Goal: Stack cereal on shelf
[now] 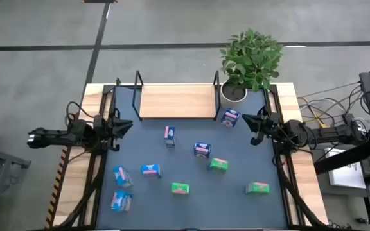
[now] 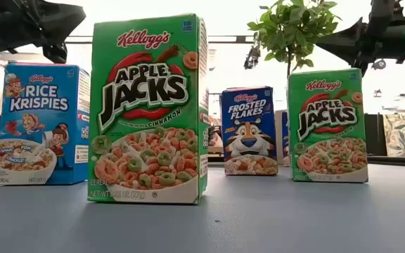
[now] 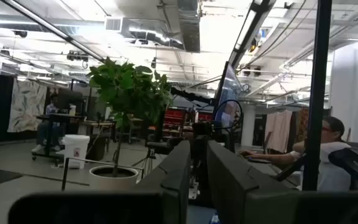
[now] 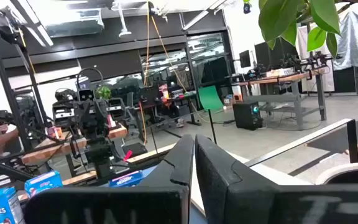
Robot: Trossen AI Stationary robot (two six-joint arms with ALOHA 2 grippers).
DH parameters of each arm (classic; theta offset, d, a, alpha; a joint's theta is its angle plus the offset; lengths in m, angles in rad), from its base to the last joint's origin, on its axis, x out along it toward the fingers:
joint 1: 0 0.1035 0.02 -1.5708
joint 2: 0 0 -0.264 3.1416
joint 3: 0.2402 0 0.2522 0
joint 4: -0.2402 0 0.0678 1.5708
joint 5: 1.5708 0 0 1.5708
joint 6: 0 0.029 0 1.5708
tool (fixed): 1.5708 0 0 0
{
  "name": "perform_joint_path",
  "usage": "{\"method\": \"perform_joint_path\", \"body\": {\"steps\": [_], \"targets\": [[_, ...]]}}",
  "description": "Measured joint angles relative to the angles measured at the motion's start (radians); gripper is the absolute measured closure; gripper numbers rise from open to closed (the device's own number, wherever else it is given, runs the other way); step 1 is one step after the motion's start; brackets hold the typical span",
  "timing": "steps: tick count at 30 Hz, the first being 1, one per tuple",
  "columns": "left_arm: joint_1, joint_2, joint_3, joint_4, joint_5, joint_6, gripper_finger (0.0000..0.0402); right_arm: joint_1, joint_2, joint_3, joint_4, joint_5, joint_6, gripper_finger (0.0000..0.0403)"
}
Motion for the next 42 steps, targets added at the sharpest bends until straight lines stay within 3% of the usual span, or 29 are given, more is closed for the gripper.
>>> {"method": "perform_joint_path", "body": {"steps": [16,19,26,31,36,42], "targets": [[0.000,0.000,0.000,0.000,0.000,-0.004,0.0364,0.000,0.010,0.006,-0.033,0.011,-0.065,0.0394],[0.000,0.000,0.000,0.001,0.000,-0.008,0.0364,0.000,0.038,0.080,-0.211,0.063,-0.069,0.0394],[0.000,0.000,0.000,0.001,0.000,-0.015,0.0364,0.000,0.138,0.369,-0.878,0.150,0.071,0.0394],[0.000,0.000,0.000,0.001,0.000,-0.016,0.0364,0.000,0.190,0.520,-1.068,0.143,0.120,0.0391],[0.000,0.000,0.000,0.000,0.000,-0.016,0.0364,0.000,0.234,0.587,-1.078,0.133,0.120,0.0350],[0.000,0.000,0.000,0.000,0.000,-0.015,0.0364,0.000,0.315,0.587,-1.079,0.190,0.121,0.0255]]}}
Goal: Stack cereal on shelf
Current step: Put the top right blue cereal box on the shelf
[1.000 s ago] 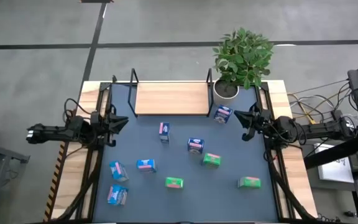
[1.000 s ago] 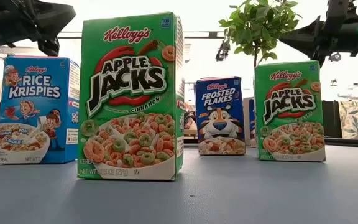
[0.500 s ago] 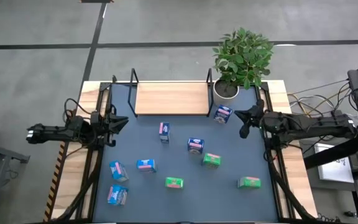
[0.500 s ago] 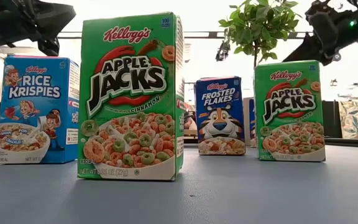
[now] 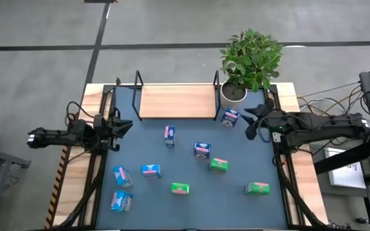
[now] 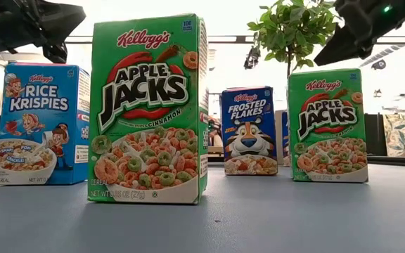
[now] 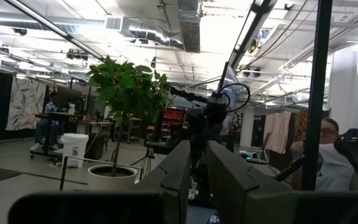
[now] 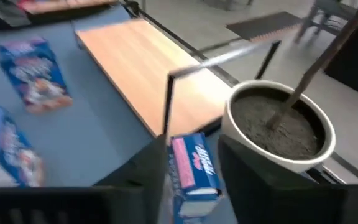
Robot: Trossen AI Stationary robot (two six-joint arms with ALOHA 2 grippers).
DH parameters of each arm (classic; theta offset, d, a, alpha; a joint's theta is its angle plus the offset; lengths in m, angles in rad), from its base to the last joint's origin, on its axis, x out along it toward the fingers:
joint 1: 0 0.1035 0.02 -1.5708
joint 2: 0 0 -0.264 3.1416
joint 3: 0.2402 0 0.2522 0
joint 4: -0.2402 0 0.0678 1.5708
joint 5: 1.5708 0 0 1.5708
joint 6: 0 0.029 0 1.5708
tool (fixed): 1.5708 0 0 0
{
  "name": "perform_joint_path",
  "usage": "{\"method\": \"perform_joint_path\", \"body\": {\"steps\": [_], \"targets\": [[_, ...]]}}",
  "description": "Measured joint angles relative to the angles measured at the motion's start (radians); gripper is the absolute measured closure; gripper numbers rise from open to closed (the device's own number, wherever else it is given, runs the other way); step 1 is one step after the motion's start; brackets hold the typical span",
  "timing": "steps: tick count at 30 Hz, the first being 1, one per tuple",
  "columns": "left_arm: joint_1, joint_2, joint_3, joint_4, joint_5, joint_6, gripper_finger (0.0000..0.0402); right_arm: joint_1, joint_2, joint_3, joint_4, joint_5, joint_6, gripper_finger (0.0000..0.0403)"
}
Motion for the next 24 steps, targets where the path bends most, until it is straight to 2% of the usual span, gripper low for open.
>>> {"method": "perform_joint_path", "body": {"steps": [5,11,15,24], "targets": [[0.000,0.000,0.000,0.001,0.000,0.012,0.0364,-0.009,0.092,0.000,0.003,0.016,0.010,0.0183],[0.000,0.000,0.000,0.009,-0.001,0.025,0.0364,-0.067,0.175,-0.002,0.003,0.023,0.046,0.0128],[0.000,0.000,0.000,0.010,-0.001,0.036,0.0364,-0.113,0.197,-0.003,-0.002,-0.018,0.043,0.0115],[0.000,0.000,0.000,0.010,-0.001,0.037,0.0364,-0.177,0.197,-0.002,0.004,-0.083,-0.003,0.0115]]}}
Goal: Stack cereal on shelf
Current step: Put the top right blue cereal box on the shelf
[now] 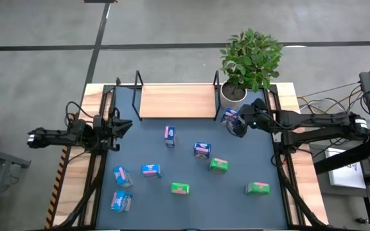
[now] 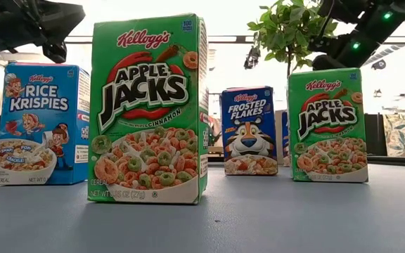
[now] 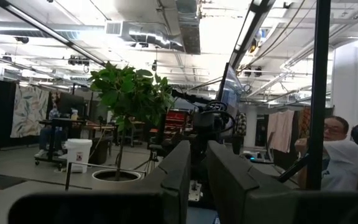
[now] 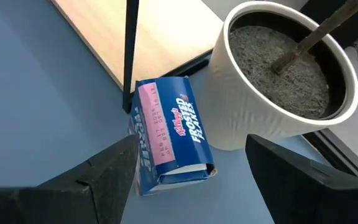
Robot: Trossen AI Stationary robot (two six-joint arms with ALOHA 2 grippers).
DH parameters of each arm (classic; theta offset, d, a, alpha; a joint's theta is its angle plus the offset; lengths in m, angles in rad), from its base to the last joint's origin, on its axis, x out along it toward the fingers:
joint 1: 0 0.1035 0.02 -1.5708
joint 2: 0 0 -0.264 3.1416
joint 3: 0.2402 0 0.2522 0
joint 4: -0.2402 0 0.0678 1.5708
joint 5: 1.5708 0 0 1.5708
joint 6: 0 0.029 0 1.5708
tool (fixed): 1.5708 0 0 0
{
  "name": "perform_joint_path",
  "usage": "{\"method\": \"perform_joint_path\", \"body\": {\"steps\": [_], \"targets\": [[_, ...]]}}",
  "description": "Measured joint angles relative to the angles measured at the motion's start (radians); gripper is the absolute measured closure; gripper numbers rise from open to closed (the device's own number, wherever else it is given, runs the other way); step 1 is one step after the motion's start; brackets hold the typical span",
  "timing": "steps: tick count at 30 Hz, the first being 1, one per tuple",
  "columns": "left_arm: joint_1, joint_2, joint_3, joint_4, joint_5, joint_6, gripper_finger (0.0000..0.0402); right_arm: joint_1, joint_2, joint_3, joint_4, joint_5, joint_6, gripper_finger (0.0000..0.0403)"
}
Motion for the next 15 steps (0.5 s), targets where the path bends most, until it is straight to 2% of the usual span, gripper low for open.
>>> {"method": "perform_joint_path", "body": {"steps": [15], "targets": [[0.000,0.000,0.000,0.000,0.000,0.000,0.0364,-0.009,0.083,-0.065,0.143,-0.001,-0.070,0.0146]]}}
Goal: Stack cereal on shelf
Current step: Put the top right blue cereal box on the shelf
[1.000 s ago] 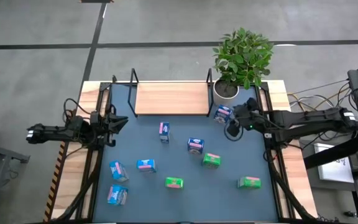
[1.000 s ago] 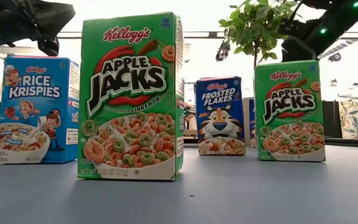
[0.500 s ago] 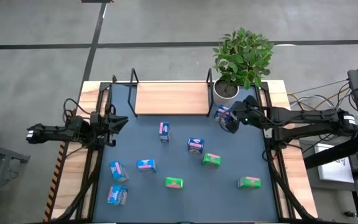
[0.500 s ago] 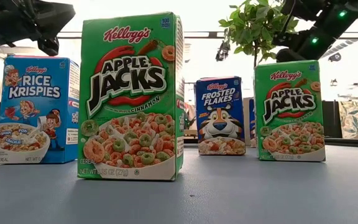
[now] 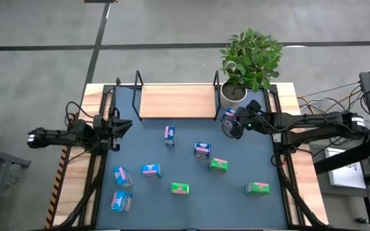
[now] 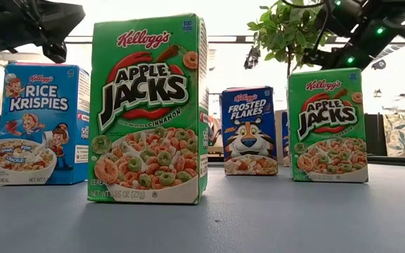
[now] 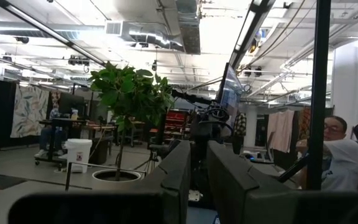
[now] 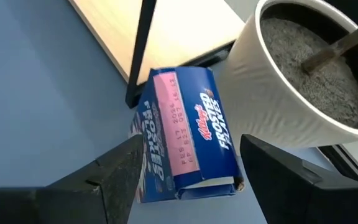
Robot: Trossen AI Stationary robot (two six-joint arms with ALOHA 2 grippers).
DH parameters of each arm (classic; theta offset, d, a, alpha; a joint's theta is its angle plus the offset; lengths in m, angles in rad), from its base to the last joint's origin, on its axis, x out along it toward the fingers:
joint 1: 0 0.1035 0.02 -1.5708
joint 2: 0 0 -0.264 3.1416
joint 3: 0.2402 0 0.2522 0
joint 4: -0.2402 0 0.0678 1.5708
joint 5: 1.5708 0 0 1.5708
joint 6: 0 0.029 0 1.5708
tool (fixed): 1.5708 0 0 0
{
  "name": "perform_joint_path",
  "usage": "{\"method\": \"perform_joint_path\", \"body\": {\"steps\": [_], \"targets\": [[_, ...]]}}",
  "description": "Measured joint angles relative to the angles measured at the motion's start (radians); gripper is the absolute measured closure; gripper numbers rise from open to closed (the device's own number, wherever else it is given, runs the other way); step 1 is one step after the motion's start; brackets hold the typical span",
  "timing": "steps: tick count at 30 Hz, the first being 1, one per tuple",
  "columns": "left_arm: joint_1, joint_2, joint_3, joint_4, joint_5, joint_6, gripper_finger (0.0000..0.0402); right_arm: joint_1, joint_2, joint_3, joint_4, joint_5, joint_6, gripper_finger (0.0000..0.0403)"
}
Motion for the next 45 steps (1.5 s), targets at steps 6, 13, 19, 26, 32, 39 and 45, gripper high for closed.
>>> {"method": "perform_joint_path", "body": {"steps": [6,13,19,26,32,39,45], "targets": [[0.000,0.000,0.000,0.000,0.000,0.000,0.0364,-0.021,0.020,-0.007,0.025,-0.013,-0.016,0.0162],[0.000,0.000,0.000,0.000,0.000,0.000,0.0364,-0.026,0.019,-0.007,0.037,-0.053,-0.021,0.0207],[0.000,0.000,0.000,0.000,0.000,0.000,0.0364,-0.026,0.018,-0.007,0.037,-0.071,-0.021,0.0245],[0.000,0.000,0.000,0.000,0.000,0.000,0.0364,-0.026,0.006,0.029,0.033,-0.112,-0.039,0.0264],[0.000,0.000,0.000,-0.001,0.000,-0.021,0.0364,-0.025,-0.013,0.131,-0.070,-0.175,-0.042,0.0264],[0.000,0.000,0.000,0.001,0.000,-0.030,0.0364,0.017,-0.013,0.270,-0.198,-0.266,-0.017,0.0264],[0.000,0.000,0.000,0.015,0.000,-0.037,0.0364,0.115,0.025,0.341,-0.077,-0.232,-0.101,0.0272]]}}
